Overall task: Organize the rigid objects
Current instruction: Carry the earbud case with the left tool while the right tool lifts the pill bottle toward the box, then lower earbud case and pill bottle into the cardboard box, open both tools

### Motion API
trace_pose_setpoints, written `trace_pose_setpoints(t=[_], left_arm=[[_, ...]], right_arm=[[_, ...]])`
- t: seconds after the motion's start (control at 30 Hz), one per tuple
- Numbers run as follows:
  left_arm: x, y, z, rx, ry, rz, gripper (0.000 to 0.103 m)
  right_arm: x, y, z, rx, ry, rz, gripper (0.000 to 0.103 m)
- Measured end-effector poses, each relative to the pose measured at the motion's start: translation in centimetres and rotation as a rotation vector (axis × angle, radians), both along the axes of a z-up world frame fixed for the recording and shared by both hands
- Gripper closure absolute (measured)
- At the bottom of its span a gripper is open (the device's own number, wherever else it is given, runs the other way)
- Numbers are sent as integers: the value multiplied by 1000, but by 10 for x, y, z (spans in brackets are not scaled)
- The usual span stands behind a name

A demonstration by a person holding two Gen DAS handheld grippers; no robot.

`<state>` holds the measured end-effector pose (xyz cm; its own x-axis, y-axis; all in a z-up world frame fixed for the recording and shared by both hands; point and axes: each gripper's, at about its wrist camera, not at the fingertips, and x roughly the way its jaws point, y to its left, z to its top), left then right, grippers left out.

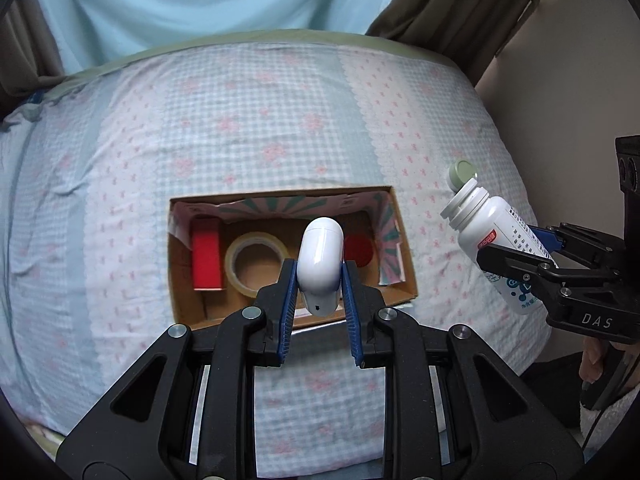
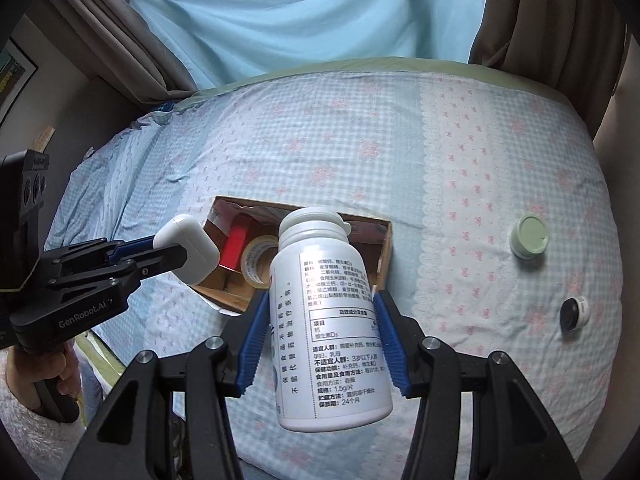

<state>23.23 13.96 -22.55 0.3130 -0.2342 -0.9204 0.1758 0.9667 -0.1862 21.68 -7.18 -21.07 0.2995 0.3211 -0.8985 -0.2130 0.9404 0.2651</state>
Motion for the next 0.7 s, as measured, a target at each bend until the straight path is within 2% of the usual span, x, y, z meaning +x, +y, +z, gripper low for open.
trace_pose_setpoints(t=[0.2, 0.37, 0.53, 0.7], left_arm=[[18, 51, -40, -12, 64, 4, 83], [31, 77, -83, -29, 130, 26, 84], [44, 86, -126, -52, 205, 53, 84], [61, 79, -162, -76, 265, 60, 84]], right_arm=[[19, 45, -32, 24, 66, -68, 54], [37, 70, -68, 38, 146, -118, 54], [56, 87, -106, 31, 219, -149, 54], [74, 94, -146, 29, 285, -151, 54]])
